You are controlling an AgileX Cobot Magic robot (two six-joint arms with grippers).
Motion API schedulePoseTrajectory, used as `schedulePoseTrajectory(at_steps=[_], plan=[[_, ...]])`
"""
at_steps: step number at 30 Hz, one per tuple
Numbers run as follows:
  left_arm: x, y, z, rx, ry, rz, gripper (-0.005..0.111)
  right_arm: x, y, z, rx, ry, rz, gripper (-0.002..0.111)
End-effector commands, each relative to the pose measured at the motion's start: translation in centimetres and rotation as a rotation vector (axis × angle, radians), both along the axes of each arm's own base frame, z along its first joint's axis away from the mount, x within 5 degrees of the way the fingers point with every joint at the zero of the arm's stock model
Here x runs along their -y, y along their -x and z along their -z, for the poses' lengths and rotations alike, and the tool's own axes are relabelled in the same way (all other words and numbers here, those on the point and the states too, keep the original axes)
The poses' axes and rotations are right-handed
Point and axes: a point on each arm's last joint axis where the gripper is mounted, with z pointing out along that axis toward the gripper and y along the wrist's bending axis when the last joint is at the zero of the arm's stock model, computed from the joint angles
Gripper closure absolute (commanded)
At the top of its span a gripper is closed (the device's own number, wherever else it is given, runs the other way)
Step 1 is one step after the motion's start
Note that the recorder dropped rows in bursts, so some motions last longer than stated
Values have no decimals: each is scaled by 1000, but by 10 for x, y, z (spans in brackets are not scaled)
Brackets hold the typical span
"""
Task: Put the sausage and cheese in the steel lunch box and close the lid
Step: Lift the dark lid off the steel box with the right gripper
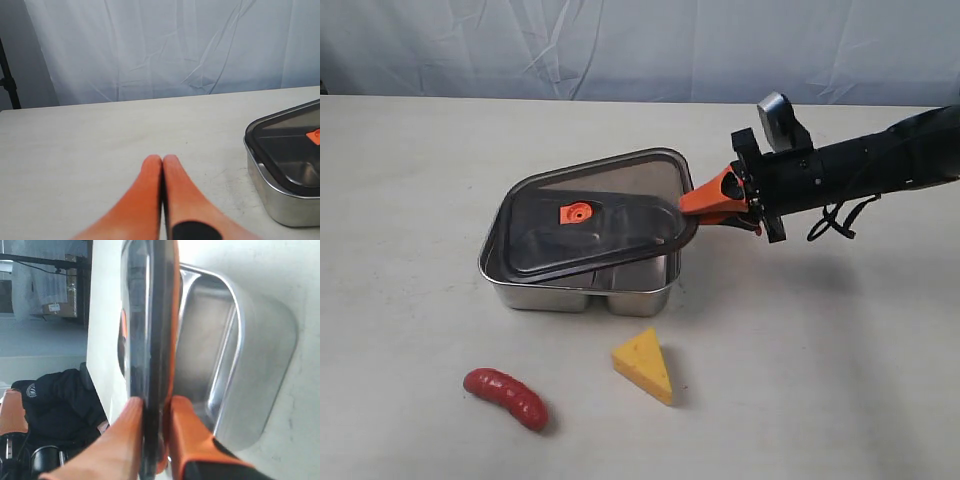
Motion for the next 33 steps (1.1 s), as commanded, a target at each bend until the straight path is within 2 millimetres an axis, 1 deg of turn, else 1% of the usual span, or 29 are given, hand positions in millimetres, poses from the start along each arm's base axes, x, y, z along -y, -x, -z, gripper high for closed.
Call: schedulePoseTrajectory(at_steps=[1, 9, 15, 17, 21, 25, 27, 28, 29, 30, 31, 32, 33], plan=[[0, 0, 1, 7, 1, 7, 107, 2, -4, -17, 39, -43, 33, 109], [0, 0, 1, 7, 1, 7, 107, 2, -6, -40, 81, -93, 77, 109], [0, 0, 1, 7, 1, 7, 107, 2, -4, -53, 118, -102, 76, 109], [0, 0, 1, 7, 1, 7, 107, 2, -3, -62, 140, -108, 76, 109], [0, 0, 1, 7, 1, 7, 107, 2, -5, -89, 231, -121, 63, 109], [0, 0, 1, 7, 1, 7, 107, 2, -6, -129, 393, -95, 7, 109], [0, 0, 1, 7, 1, 7, 107, 5, -8, -145, 492, -7, -9, 109], [0, 0, 1, 7, 1, 7, 107, 11, -9, -160, 586, 122, -23, 109], [0, 0, 1, 7, 1, 7, 107, 14, -10, -168, 625, 193, -28, 109], [0, 0, 1, 7, 1, 7, 107, 23, -10, -183, 693, 331, -20, 109], [0, 0, 1, 7, 1, 7, 107, 29, -10, -191, 731, 412, -9, 109], [0, 0, 1, 7, 1, 7, 107, 39, -7, -204, 777, 542, 14, 109], [0, 0, 1, 7, 1, 7, 107, 45, -5, -211, 802, 606, 28, 109]])
